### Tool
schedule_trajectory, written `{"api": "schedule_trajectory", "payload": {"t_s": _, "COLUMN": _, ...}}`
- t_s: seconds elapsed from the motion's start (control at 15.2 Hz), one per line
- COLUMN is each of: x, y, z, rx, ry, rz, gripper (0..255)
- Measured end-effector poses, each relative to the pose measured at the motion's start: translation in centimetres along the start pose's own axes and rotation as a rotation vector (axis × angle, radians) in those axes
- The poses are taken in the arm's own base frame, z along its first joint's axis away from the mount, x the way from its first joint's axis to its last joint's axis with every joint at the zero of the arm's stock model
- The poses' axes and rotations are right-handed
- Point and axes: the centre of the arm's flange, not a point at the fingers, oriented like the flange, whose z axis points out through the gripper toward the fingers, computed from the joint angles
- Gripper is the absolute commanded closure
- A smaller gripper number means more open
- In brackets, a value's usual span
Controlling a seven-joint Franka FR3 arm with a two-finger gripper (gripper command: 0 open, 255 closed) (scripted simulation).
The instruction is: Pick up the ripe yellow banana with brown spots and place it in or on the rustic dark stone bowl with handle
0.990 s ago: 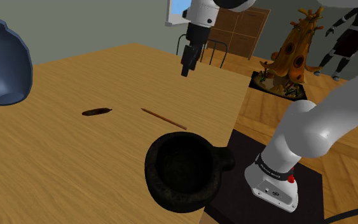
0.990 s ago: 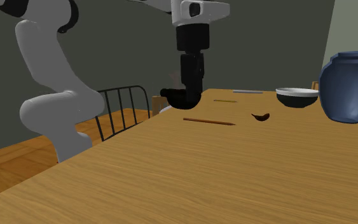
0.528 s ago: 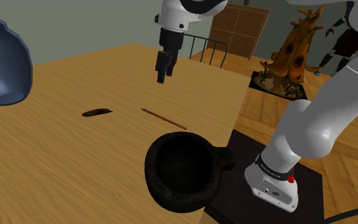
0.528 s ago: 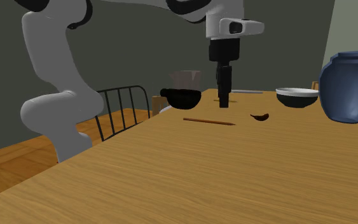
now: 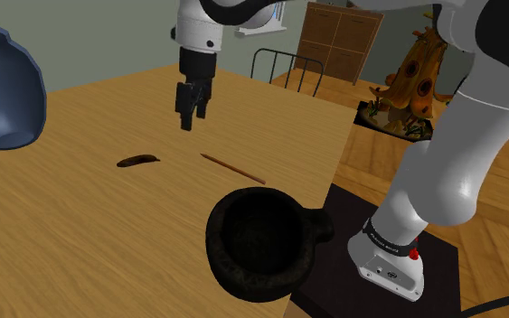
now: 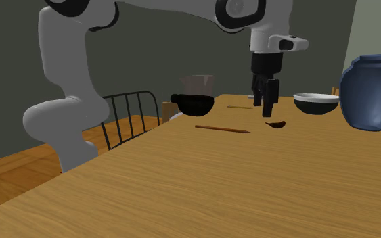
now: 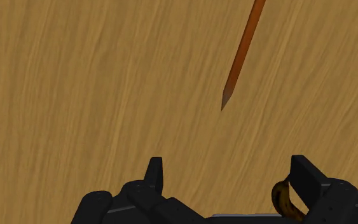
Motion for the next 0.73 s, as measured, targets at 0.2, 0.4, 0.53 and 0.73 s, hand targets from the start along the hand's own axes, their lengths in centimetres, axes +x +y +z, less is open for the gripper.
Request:
{"api": "schedule_trajectory", "payload": {"t_s": 0.2, "x": 3.2, "y": -2.1, "z": 1.6, "rx": 0.016, "ry": -0.008, "rz": -0.043, "gripper": 0}}
{"api": "schedule_trajectory", "payload": {"t_s": 0.4, "x": 5.9, "y": -4.5, "z": 2.7, "rx": 0.031, "ry": -0.016, "rz": -0.085, "gripper": 0}}
{"api": "schedule_trajectory", "payload": {"t_s": 0.53, "x": 6.9, "y": -5.4, "z": 3.2, "rx": 0.037, "ry": -0.019, "rz": -0.102, "gripper": 0}}
{"api": "schedule_trajectory", "payload": {"t_s": 0.73, "x": 7.1, "y": -5.7, "z": 5.0, "rx": 0.039, "ry": -0.02, "rz": -0.107, "gripper": 0}}
